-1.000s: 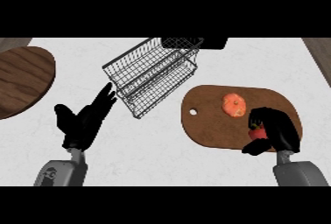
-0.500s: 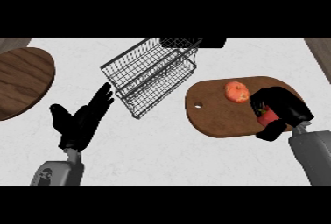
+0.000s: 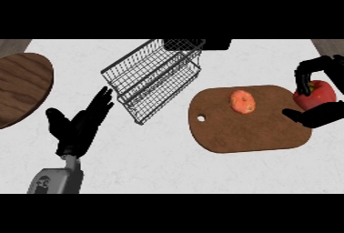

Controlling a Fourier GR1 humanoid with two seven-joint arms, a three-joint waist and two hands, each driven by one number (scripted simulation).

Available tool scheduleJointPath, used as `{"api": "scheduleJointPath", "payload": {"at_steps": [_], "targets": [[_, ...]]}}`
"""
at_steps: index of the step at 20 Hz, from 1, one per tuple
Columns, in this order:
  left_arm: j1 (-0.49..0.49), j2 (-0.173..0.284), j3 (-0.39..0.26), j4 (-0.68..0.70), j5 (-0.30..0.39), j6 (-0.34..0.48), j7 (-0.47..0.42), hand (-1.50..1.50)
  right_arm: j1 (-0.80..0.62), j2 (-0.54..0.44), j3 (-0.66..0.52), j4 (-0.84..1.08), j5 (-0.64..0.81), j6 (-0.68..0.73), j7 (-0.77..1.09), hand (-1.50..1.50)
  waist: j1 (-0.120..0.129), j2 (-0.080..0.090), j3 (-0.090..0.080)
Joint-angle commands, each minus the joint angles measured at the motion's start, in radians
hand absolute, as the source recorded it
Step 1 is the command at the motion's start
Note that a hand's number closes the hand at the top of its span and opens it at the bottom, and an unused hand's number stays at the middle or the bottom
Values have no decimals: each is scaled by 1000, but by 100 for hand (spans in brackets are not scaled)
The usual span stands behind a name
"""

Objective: Pick the bell pepper from the cutting board and place it in the tiered basket

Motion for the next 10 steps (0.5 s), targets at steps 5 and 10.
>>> {"api": "scheduleJointPath", "payload": {"at_steps": [5,10], "targets": [[-55,-33,-18,48,-16,10,5,0,-176,-17,-142,-196,-238,126,240,150,1,4,-1],[-39,-20,-9,12,-25,10,9,0,-354,-29,-88,-145,-204,91,335,150,14,7,-1]]}}
